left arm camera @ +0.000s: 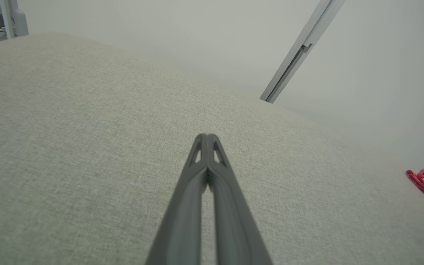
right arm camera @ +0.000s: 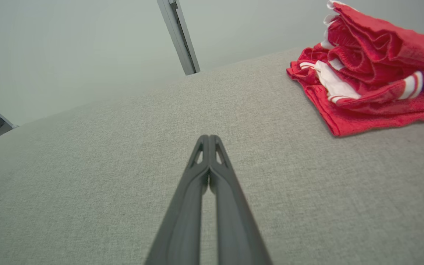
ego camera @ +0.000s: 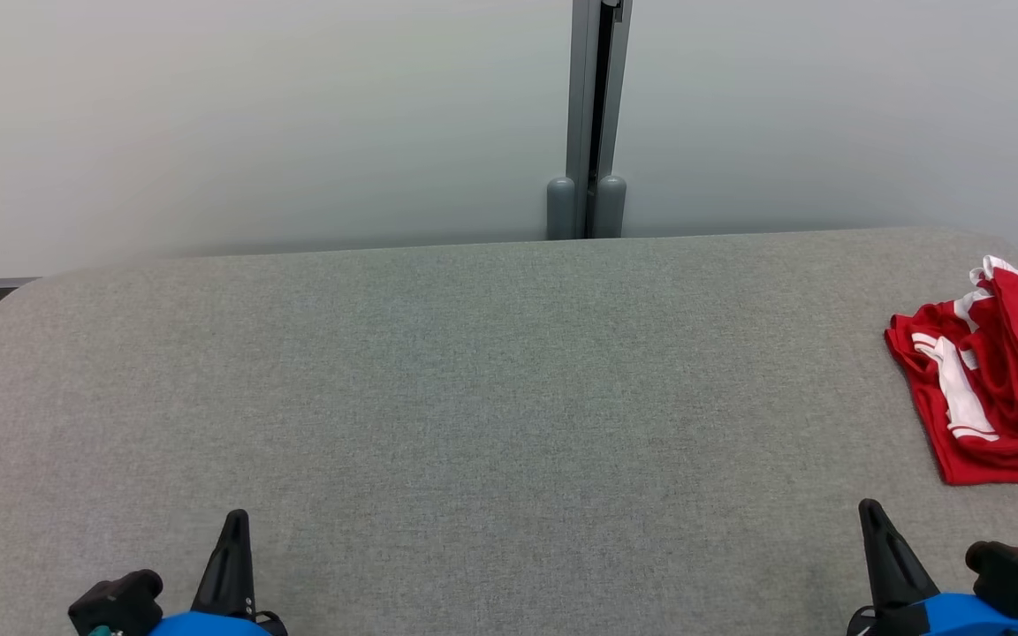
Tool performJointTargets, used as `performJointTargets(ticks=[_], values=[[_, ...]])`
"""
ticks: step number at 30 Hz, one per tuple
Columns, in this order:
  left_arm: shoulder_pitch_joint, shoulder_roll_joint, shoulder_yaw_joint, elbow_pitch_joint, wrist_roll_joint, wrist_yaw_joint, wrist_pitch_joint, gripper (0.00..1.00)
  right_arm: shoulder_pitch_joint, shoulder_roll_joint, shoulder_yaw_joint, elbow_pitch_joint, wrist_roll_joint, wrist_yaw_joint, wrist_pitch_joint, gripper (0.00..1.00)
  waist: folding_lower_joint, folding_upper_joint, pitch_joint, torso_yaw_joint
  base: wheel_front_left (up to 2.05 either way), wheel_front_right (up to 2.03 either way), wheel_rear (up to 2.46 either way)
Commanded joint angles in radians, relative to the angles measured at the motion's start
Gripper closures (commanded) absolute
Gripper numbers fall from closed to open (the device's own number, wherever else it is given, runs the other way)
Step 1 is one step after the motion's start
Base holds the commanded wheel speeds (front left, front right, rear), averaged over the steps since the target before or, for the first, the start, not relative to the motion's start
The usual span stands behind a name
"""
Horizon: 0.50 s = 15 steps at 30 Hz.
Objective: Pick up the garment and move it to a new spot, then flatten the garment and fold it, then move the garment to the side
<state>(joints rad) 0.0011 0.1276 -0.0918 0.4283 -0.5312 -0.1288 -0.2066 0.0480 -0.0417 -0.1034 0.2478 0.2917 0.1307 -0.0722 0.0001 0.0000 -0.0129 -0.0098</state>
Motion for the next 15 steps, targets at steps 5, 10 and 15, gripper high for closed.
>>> performJointTargets(ticks=[5, 10, 15], values=[[-0.035, 0.000, 0.026, -0.033, -0.101, 0.000, 0.027, 1.00, -0.034, -0.004, -0.001, -0.016, 0.125, 0.000, 0.014, 1.00, 0.0000, 0.0000, 0.001, 0.001, 0.00, 0.00, 0.00], [-0.042, -0.006, 0.039, -0.045, -0.173, -0.001, 0.049, 1.00, -0.044, -0.005, -0.001, -0.016, 0.213, 0.000, 0.026, 1.00, 0.0000, 0.0000, 0.002, 0.001, 0.00, 0.00, 0.00], [-0.048, -0.012, 0.051, -0.056, -0.241, -0.001, 0.069, 1.00, -0.052, -0.005, -0.001, -0.016, 0.296, 0.000, 0.037, 1.00, 0.0000, 0.0000, 0.002, 0.001, 0.00, 0.00, 0.00]])
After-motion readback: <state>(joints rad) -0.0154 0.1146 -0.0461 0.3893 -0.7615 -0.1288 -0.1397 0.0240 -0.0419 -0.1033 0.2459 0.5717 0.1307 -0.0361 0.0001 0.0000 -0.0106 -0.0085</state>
